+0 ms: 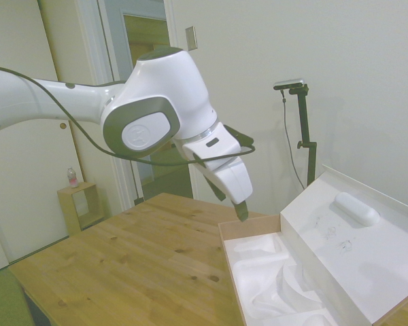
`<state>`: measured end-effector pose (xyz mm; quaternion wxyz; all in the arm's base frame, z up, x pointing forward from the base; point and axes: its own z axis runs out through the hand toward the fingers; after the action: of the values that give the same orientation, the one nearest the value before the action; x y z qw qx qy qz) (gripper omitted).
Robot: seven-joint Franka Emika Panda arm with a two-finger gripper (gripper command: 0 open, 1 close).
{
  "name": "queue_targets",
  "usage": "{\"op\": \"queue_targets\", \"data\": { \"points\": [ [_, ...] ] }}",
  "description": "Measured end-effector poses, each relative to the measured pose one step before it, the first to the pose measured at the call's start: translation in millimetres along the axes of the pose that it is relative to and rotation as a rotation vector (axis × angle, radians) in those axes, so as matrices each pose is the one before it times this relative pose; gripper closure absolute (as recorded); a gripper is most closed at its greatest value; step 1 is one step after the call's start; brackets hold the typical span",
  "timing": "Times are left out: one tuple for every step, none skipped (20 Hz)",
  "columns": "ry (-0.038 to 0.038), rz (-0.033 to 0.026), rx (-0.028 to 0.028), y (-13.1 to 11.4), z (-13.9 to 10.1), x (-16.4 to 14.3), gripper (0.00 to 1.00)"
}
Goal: Close the box
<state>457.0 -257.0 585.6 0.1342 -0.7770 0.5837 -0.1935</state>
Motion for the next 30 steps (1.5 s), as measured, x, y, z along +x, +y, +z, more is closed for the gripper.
{"op": "queue_targets", "data": {
  "points": [
    [0.01396, 0.01053, 0.00578, -2.59, -3.88, 8.29, 0.0],
    [0.01405, 0.0164, 0.00304, -0.39, -3.41, 8.78, 0.0],
    [0.01328, 0.01713, 0.00093, 1.24, -2.79, 9.64, 0.0],
    [0.01231, 0.01654, -0.00161, 3.24, -1.55, 10.35, 0.0],
    [0.0127, 0.01803, -0.00366, 4.16, -0.68, 11.73, 0.0],
    [0.01262, 0.01739, -0.00407, 3.47, -0.08, 11.69, 0.0],
    [0.01311, 0.01624, -0.00308, 2.52, 0.3, 11.52, 0.0],
    [0.01542, 0.01363, 0.00054, 0.91, -0.16, 10.79, 0.0],
    [0.01455, 0.00983, 0.00444, -1.09, -0.68, 8.61, 0.0],
    [0.01536, 0.00608, 0.00631, -2.3, -1.93, 7.29, 0.0],
    [0.01613, 0.00198, 0.00828, -3.35, -3.49, 5.91, 0.0],
    [0.01794, -0.00018, 0.01237, -4.29, -4.8, 4.95, 0.0],
    [0.01626, -0.00065, 0.01184, -4.17, -4.98, 4.35, 0.0],
    [0.01226, -0.00036, 0.00776, -3.52, -4.07, 4.01, 0.0],
    [0.01121, 0.00025, 0.0054, -3.2, -3.29, 4.39, 0.0],
    [0.01081, 0.00119, 0.0039, -2.98, -2.09, 4.8, 0.0],
    [0.00887, 0.004, 0.00356, -2.67, -0.93, 5.27, 0.0],
    [0.00628, 0.00715, 0.00345, -2.12, 0.07, 5.38, 0.0],
    [0.00476, 0.00843, 0.00377, -2.03, 0.31, 6.05, 0.0],
    [0.00321, 0.00841, 0.00246, -1.91, -0.25, 6.01, 0.0],
    [-0.00192, 0.01009, 0.00154, -1.68, -0.69, 6.0, 0.0],
    [-0.00252, 0.00923, 0.00224, -1.96, -1.95, 6.03, 0.0],
    [-0.00193, 0.00762, 0.00131, -1.99, -2.59, 5.95, 0.0],
    [-0.00175, 0.00898, 0.00325, -1.77, -3.11, 6.26, 0.0],
    [0.00132, 0.00776, 0.00259, -1.39, -2.89, 6.25, 0.0],
    [0.00671, 0.00669, 0.00096, -1.01, -2.09, 6.75, 0.0],
    [0.0066, 0.00457, -0.00079, -1.01, -1.0, 6.03, 0.0],
    [0.00806, 0.00376, -0.00051, -1.01, 0.95, 5.35, 0.0],
    [0.00918, 0.00265, -0.00118, -1.28, 2.55, 4.95, 0.0],
    [0.00754, -0.00033, -0.0026, -2.25, 4.14, 3.1, 0.0]
  ]
}}
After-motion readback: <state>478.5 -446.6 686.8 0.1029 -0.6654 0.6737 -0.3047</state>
